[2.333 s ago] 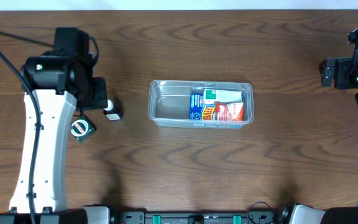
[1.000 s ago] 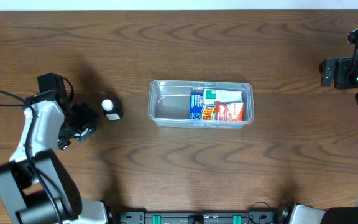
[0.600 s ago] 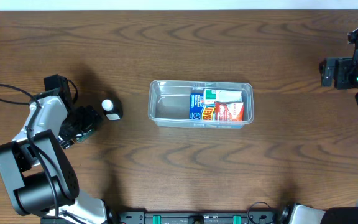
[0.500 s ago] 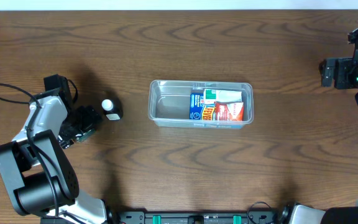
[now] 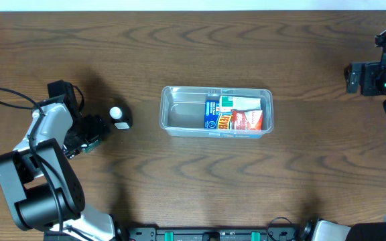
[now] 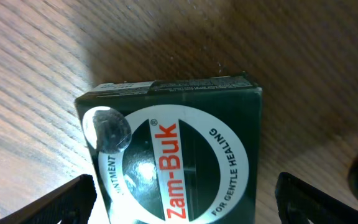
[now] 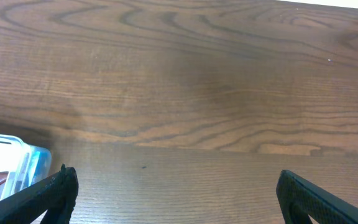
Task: Pack container
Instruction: 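Lower left gripper onto the green Zam-Buk tin and grasp it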
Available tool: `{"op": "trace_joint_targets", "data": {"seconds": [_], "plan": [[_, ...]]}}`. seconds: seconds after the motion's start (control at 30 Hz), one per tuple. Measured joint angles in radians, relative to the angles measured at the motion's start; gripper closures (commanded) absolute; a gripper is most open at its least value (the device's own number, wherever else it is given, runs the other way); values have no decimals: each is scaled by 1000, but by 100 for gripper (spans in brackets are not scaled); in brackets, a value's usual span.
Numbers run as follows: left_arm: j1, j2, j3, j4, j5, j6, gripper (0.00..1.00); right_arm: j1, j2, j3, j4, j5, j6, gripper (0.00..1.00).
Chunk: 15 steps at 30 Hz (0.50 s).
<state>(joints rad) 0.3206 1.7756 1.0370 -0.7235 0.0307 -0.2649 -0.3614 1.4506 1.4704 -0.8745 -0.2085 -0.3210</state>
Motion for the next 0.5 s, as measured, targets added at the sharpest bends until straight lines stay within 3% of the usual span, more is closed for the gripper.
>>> {"op": "trace_joint_targets", "data": {"seconds": [0.2,0.5], "plan": [[0,6,0,11,0,7,7,0,0,0,0,0,0,1],[0,6,0,14,0,11,25,0,0,0,0,0,0,1]]}}
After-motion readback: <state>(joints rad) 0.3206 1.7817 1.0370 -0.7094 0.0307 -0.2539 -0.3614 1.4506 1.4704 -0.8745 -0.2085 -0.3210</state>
